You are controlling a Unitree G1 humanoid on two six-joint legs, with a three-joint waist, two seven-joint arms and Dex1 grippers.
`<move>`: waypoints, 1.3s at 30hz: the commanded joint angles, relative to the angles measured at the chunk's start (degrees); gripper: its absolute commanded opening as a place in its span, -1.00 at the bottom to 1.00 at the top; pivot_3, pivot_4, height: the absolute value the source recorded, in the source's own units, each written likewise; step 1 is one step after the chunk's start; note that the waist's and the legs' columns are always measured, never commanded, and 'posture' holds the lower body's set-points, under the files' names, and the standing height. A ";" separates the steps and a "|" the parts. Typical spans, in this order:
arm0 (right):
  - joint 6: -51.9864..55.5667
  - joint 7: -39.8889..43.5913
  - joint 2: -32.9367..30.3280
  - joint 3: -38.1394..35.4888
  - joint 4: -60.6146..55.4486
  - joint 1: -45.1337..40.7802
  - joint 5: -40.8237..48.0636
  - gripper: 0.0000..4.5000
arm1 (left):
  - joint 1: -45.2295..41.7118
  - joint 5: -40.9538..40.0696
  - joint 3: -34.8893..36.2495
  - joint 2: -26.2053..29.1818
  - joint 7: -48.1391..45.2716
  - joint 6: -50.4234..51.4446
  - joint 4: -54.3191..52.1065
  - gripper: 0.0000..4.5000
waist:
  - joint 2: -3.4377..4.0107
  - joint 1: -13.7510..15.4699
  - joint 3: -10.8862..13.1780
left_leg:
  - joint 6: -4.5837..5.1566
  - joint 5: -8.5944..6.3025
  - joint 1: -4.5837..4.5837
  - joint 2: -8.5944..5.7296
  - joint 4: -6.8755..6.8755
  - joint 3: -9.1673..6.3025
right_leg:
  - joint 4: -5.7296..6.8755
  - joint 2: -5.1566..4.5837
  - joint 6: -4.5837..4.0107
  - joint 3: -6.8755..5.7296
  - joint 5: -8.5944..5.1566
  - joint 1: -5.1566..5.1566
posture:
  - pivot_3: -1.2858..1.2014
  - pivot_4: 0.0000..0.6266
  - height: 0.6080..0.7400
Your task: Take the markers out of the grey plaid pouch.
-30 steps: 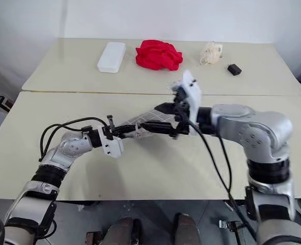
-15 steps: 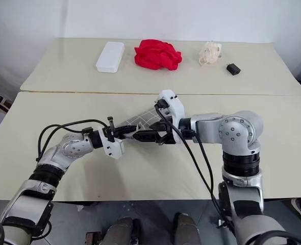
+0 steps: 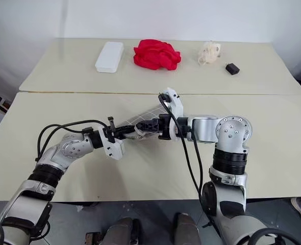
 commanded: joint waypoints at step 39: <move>0.14 -9.39 -1.75 3.80 5.84 -0.37 17.38 -0.59 | 0.30 1.54 -1.86 1.21 5.32 -0.29 -3.28 -1.00 | 0.00 -0.92 0.00 | -0.01 0.01 0.00 0.00 -0.02 0.01 | 0.02 -0.01 0.00 -0.01 0.00 -0.02 | 0.03 -0.52 1.00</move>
